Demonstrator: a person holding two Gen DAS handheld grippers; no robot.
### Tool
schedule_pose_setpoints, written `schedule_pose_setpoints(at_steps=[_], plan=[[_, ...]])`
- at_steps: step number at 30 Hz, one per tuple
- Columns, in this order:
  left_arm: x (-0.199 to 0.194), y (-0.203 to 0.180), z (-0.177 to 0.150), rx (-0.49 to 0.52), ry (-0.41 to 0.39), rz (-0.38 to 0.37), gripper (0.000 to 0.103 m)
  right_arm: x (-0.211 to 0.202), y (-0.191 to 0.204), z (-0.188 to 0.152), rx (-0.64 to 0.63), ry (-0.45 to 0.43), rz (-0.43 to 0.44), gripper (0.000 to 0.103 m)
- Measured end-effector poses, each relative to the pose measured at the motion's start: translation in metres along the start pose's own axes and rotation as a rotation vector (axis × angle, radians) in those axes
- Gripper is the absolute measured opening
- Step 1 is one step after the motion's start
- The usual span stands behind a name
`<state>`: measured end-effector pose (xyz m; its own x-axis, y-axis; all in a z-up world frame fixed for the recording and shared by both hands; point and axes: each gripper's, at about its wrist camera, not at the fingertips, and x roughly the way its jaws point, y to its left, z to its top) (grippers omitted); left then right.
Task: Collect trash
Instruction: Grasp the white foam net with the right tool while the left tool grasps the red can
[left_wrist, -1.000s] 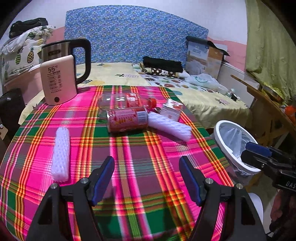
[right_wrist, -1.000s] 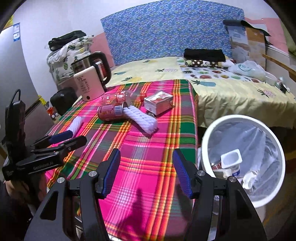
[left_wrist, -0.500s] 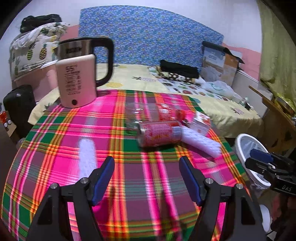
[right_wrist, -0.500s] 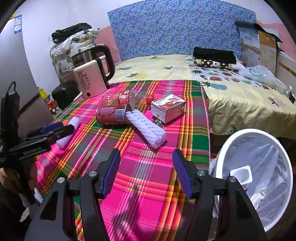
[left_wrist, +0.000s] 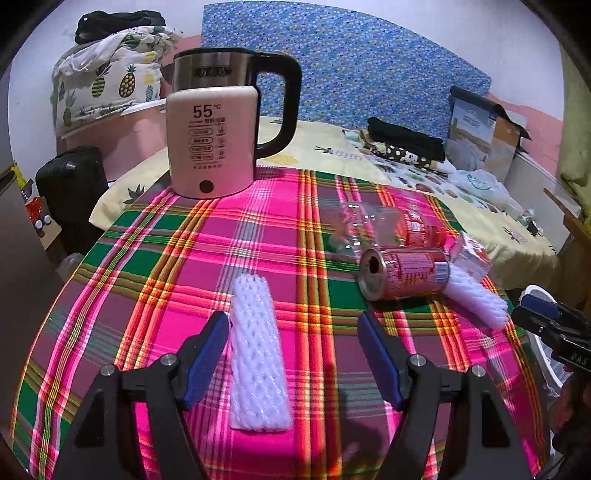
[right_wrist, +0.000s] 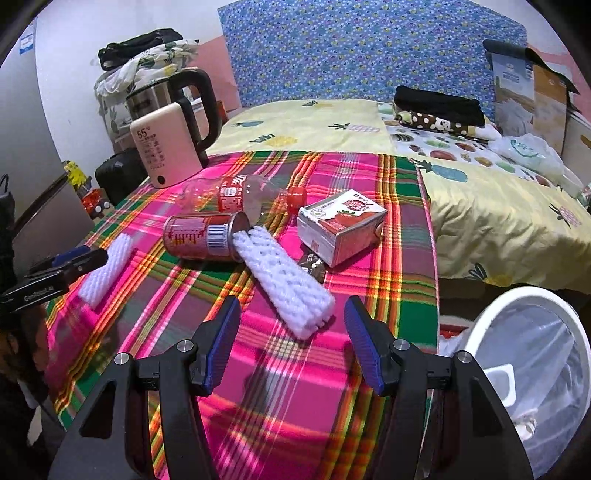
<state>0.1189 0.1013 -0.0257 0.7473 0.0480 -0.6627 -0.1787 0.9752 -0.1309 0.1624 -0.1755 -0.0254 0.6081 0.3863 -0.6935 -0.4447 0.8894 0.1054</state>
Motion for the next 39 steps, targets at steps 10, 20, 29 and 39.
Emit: schedule_pose_setpoints(at_steps=[10, 20, 29, 39], plan=[[0.022, -0.033, 0.031, 0.107, 0.001, -0.118, 0.074, 0.031, -0.007, 0.007, -0.046, 0.055, 0.016, 0.06], [0.048, -0.077, 0.056, 0.295, 0.006, -0.236, 0.074, 0.028, -0.003, 0.002, -0.063, 0.092, 0.078, 0.028], [0.07, -0.098, 0.046, 0.461, 0.095, -0.307, 0.074, 0.004, -0.017, -0.012, 0.002, 0.067, 0.082, 0.027], [0.059, -0.116, 0.036, 0.472, 0.132, -0.336, 0.074, -0.005, -0.027, -0.021, 0.056, 0.054, 0.067, 0.027]])
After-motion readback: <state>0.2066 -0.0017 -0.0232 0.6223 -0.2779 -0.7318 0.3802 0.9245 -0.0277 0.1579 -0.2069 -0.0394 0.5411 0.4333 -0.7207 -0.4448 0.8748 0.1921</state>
